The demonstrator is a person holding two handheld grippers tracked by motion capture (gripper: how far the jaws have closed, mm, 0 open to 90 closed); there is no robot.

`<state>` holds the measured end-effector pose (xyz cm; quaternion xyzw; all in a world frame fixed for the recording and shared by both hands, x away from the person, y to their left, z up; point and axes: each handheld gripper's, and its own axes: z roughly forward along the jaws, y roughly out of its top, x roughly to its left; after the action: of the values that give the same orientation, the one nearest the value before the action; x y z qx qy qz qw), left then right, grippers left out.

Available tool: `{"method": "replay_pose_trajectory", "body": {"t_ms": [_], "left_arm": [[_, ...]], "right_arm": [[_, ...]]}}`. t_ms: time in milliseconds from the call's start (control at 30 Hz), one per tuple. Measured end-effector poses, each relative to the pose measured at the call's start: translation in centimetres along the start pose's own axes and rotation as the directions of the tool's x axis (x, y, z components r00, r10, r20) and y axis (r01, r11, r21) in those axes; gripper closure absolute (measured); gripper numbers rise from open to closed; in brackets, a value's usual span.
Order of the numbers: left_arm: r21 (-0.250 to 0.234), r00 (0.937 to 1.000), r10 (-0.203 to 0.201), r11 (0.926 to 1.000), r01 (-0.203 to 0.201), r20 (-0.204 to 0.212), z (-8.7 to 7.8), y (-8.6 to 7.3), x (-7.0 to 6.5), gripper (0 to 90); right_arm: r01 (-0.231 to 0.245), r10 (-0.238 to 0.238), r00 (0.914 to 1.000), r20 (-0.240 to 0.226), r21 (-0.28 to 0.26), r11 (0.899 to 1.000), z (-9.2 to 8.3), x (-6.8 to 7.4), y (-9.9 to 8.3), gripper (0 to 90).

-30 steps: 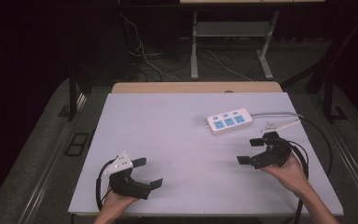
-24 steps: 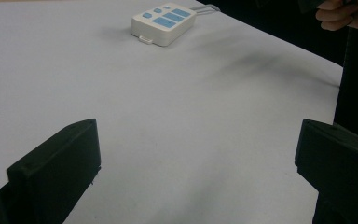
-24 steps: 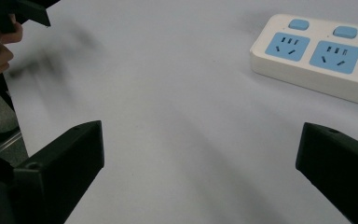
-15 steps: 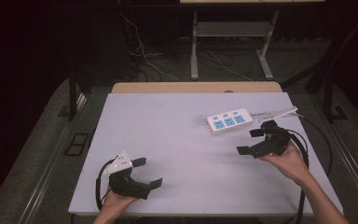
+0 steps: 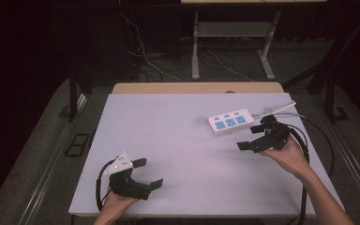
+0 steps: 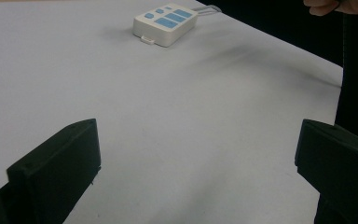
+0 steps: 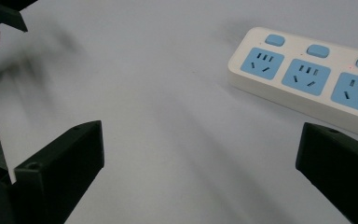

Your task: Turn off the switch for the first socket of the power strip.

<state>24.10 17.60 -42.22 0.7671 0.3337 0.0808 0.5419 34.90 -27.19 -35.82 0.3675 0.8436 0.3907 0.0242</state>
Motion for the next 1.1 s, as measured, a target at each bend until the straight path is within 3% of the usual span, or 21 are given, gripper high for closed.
{"method": "replay_pose_trajectory", "body": {"t_ms": [1100], "left_arm": [[0.010,1.0000,0.002,0.9999,-0.002,0.005,0.1,0.0,0.1,0.0]], "right_arm": [[-0.016,0.013,0.9989,0.046,0.059,0.998,0.9,-3.4,5.1,0.7]]}}
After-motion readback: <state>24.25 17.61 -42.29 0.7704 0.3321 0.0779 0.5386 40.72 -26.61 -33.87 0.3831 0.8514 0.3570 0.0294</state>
